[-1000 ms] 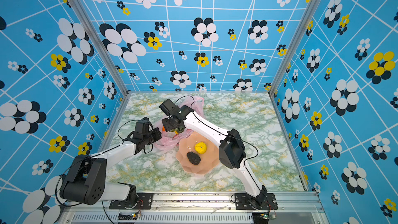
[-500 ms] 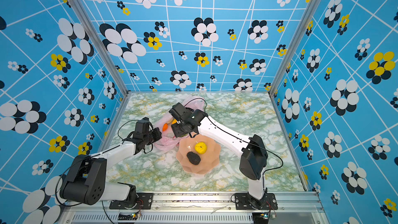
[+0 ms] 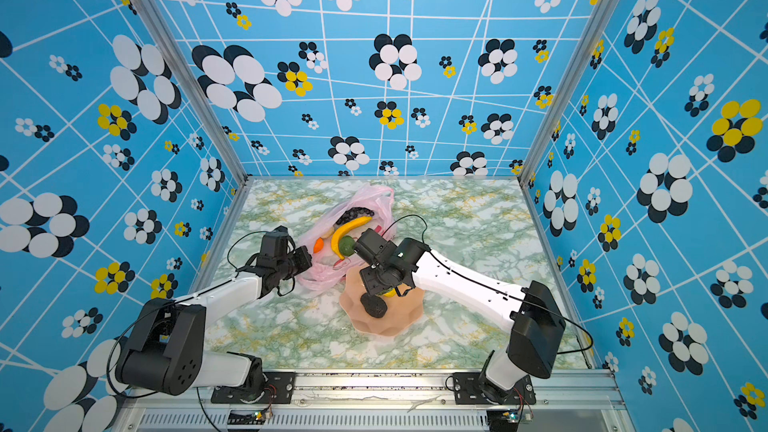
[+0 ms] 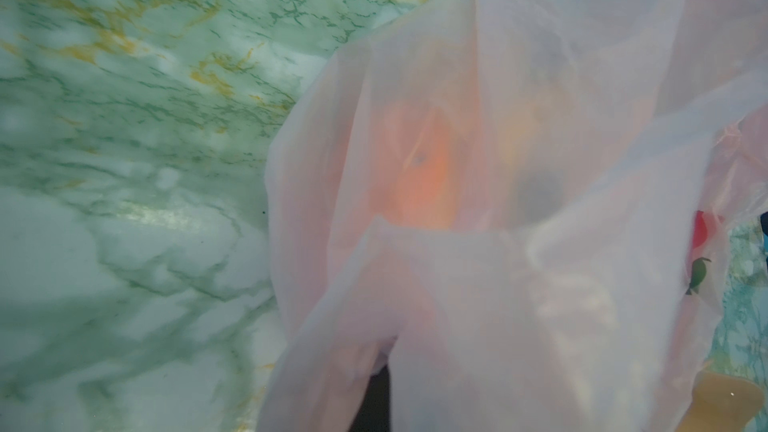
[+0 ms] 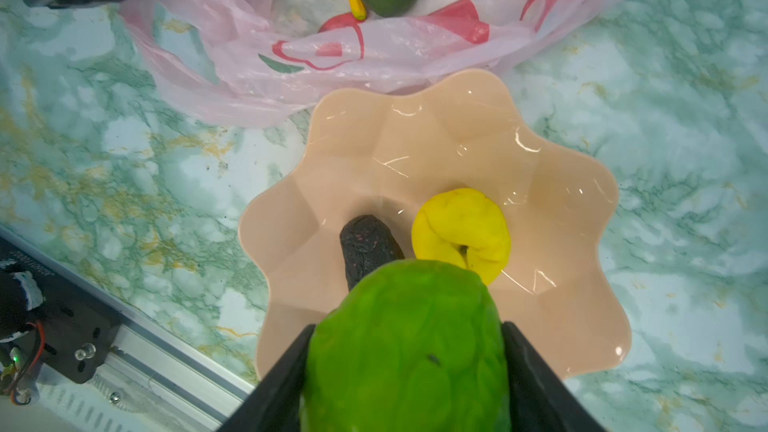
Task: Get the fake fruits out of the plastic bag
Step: 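Lower the green guava into the peach plate beside the dark avocado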
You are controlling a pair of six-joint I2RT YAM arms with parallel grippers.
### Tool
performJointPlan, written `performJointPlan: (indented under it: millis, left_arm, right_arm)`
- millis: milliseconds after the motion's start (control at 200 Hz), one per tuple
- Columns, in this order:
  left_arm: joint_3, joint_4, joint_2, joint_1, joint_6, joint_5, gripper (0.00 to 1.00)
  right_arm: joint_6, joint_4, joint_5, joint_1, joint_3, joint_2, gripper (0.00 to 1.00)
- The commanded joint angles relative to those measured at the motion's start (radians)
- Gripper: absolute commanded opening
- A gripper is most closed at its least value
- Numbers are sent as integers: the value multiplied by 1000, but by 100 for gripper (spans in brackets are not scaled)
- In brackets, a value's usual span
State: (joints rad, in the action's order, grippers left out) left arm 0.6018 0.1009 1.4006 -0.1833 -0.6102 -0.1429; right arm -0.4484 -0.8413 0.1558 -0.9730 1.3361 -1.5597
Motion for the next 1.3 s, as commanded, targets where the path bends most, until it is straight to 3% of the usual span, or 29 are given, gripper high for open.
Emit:
performJointPlan:
  millis: [0,420,1295]
  left_arm:
    - [-1,0,-3,8,13,-13,0]
    - [0,1,-9,7,21,-19,0]
    - [4,3,-3,10,20,-31,0]
  right_arm:
    - [-57,-30,6,-6,-49,53,60]
    - [-96,-35,2,-4,-191,139,60]
    - [-157,104,-41,7,-307,48,59]
